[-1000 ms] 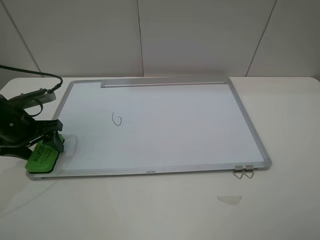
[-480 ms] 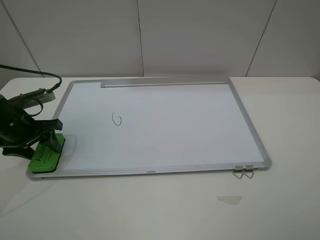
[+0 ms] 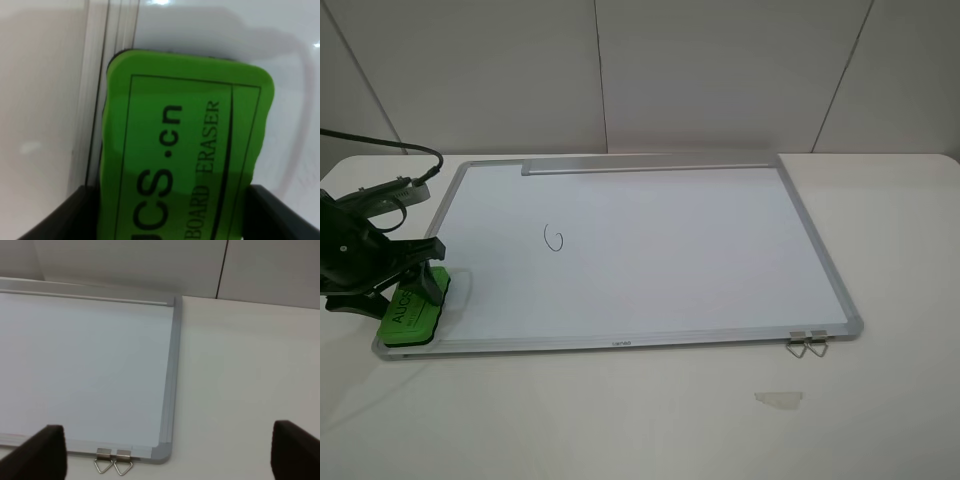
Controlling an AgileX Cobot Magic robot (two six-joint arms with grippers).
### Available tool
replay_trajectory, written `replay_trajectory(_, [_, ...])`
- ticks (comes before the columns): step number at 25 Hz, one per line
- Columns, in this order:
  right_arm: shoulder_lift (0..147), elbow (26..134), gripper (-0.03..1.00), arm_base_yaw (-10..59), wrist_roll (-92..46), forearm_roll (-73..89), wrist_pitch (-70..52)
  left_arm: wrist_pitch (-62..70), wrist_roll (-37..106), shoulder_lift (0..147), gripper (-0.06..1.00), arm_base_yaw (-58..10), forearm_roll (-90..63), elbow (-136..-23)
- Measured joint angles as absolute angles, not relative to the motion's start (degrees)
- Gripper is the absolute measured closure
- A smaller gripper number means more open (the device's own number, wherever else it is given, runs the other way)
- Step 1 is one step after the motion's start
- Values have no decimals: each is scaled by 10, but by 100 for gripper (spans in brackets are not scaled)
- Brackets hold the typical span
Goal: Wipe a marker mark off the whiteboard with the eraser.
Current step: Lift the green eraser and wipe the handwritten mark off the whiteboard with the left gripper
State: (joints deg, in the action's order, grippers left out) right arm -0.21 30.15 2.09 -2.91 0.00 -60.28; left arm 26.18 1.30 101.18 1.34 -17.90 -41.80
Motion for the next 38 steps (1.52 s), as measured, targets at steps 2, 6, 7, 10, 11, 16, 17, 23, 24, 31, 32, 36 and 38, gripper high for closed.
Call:
replay_trajectory(2, [-2,301,15,21,-29,0,-603,262,13,1012,35,13,-179,-418])
replay_trajectory(6, [-2,301,15,21,-29,0,-603,276,13,1009,35,13,-180,-419])
replay_trajectory(7, [-2,301,15,21,-29,0,-603,288,14,1004,35,13,-180,-420])
replay_trajectory(10, [-2,301,15,21,-29,0,-603,322,16,981,35,13,-180,-438])
replay_trajectory(11, [-2,301,15,21,-29,0,-603,332,16,970,35,13,-180,-445])
replay_trajectory(16, [-2,301,15,21,-29,0,-603,390,23,930,35,13,-181,-490])
replay_trajectory(17, [-2,301,15,21,-29,0,-603,408,26,927,35,13,-181,-505])
replay_trajectory(23, [-2,301,15,21,-29,0,-603,494,40,925,35,6,-177,-605])
replay_trajectory(24, [-2,301,15,21,-29,0,-603,502,44,925,35,-3,-174,-623])
replay_trajectory(31, [-2,301,15,21,-28,0,-603,530,40,983,35,-126,-125,-743])
replay_trajectory(32, [-2,301,15,21,-28,0,-603,535,28,999,35,-140,-117,-760])
replay_trajectory(36, [-2,301,15,21,-29,0,-603,554,0,1077,35,-177,-100,-829])
replay_trajectory(38, [-2,301,15,21,-29,0,-603,560,-9,1118,35,-192,-97,-862])
